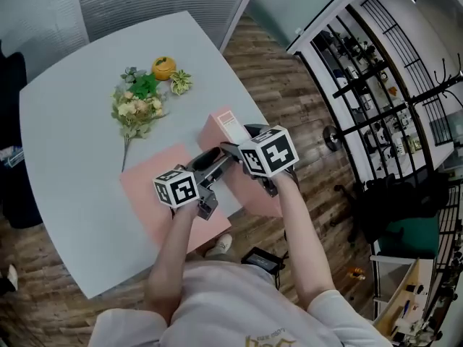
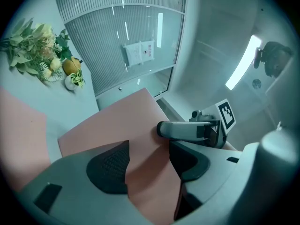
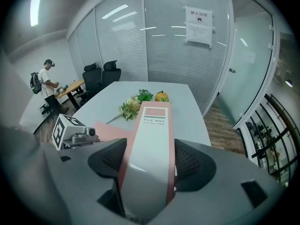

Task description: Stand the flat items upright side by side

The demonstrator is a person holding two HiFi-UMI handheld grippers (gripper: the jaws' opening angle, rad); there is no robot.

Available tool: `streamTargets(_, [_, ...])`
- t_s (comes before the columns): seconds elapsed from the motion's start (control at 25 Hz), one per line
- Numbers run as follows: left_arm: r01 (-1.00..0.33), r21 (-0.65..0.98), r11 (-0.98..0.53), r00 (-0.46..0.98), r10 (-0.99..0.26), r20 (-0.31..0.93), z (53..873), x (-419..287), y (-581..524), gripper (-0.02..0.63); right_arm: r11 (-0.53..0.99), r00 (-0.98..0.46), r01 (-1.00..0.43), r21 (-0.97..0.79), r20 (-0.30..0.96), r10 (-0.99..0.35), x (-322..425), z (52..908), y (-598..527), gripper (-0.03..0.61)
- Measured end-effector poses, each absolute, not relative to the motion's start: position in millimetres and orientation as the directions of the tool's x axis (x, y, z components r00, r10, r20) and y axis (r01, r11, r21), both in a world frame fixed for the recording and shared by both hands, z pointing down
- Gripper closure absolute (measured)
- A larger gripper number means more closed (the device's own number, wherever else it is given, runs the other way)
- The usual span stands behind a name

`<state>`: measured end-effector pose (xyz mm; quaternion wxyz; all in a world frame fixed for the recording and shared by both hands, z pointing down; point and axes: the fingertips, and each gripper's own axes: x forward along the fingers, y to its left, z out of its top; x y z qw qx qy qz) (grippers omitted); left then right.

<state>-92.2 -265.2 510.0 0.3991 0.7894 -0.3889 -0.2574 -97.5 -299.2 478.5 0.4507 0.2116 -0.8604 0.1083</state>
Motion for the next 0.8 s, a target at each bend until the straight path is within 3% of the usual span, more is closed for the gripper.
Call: streamTargets(0.8, [-0.352,0.834,-0.425,0.532,-0.824,-0.195,485,-85,-261,0.347,0.844,-0.556,-0.529,0.093,0.713,-0.427,-89,439,-296,0.256])
